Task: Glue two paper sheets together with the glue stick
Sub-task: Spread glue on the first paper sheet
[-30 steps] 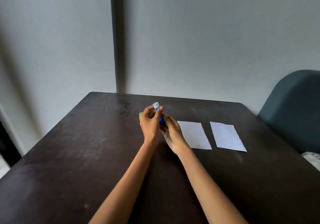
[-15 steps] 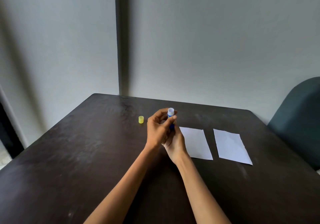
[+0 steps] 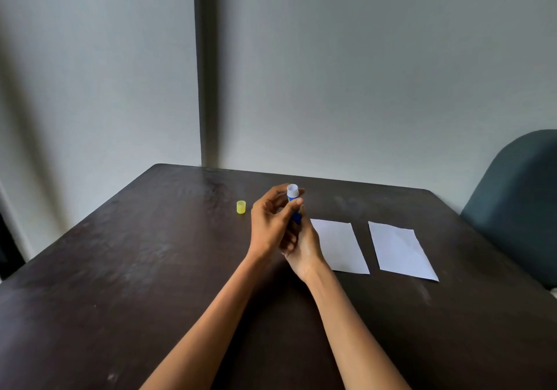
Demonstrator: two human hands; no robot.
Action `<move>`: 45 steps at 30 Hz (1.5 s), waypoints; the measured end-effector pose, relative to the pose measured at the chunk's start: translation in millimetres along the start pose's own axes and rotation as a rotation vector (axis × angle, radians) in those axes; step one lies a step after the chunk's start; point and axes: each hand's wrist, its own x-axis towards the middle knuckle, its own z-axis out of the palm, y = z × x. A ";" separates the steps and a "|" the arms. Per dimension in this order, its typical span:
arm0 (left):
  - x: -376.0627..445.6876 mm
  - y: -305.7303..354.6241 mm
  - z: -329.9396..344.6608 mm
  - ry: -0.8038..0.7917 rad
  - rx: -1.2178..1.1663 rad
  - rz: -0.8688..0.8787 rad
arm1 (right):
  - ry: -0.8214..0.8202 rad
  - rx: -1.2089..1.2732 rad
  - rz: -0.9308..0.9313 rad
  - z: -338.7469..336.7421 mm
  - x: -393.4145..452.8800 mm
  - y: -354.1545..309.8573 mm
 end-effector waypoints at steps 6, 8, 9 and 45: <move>3.3 5.3 -6.2 0.087 -0.040 -0.018 | -0.124 0.065 -0.024 3.8 -9.2 -1.9; 2.2 6.4 -4.7 0.059 -0.041 -0.004 | -0.098 0.067 -0.020 3.2 -10.4 -2.3; 1.1 6.9 -3.0 0.034 -0.037 0.005 | -0.068 0.064 -0.012 2.4 -10.6 -2.6; 3.4 -2.6 -1.0 0.049 -0.122 0.002 | -0.122 0.065 0.056 -2.8 -14.9 -3.7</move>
